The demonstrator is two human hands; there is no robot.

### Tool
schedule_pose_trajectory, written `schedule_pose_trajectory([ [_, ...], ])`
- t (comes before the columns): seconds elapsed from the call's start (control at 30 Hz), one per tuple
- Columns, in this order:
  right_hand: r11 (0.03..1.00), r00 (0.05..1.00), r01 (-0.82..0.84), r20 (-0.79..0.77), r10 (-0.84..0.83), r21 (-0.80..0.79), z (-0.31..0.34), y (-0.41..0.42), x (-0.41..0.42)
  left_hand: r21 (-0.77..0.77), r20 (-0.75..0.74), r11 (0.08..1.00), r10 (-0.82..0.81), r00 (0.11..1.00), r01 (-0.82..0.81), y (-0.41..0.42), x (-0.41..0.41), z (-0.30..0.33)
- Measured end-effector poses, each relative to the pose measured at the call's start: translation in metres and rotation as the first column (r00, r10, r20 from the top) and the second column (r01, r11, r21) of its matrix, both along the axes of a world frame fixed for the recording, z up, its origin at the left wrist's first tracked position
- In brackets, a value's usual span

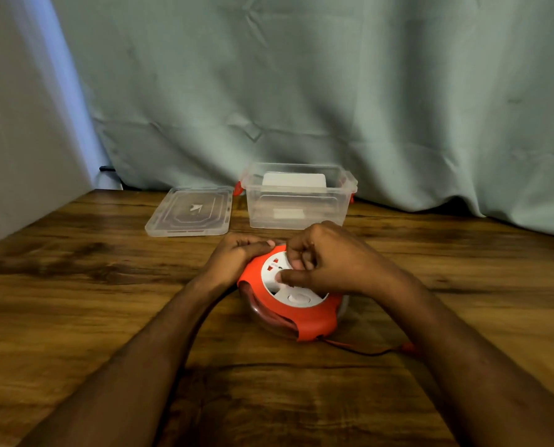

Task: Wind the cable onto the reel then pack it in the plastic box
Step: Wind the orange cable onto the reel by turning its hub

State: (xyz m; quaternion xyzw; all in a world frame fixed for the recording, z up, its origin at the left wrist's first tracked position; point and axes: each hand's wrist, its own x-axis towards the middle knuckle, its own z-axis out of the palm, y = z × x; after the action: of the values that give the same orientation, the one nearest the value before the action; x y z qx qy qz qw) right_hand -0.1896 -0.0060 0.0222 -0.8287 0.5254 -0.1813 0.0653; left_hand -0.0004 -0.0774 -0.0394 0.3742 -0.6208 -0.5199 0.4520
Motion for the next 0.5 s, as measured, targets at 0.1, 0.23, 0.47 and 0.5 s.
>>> schedule_pose_trajectory([
  [0.1,0.983,0.979,-0.145,0.162,0.125,0.114,0.006,-0.004,-0.021,-0.009,0.01,1.0,0.018,1.0,-0.018,0.0,0.0,0.0],
  [0.23,0.944,0.973,-0.176,0.192,0.125,0.279,0.007,-0.007,-0.038,0.001,0.036,1.0,0.018,0.999,-0.019,0.002,0.001,0.0],
  [0.47,0.991,0.998,-0.059,0.032,0.055,0.123,0.002,-0.002,-0.029,-0.004,0.01,1.0,0.009,1.0,-0.009,0.002,-0.001,0.001],
  [0.5,0.997,1.0,-0.015,-0.024,0.016,0.076,0.002,0.0,-0.025,-0.005,0.006,1.0,0.015,1.0,-0.015,0.001,-0.001,0.001],
])
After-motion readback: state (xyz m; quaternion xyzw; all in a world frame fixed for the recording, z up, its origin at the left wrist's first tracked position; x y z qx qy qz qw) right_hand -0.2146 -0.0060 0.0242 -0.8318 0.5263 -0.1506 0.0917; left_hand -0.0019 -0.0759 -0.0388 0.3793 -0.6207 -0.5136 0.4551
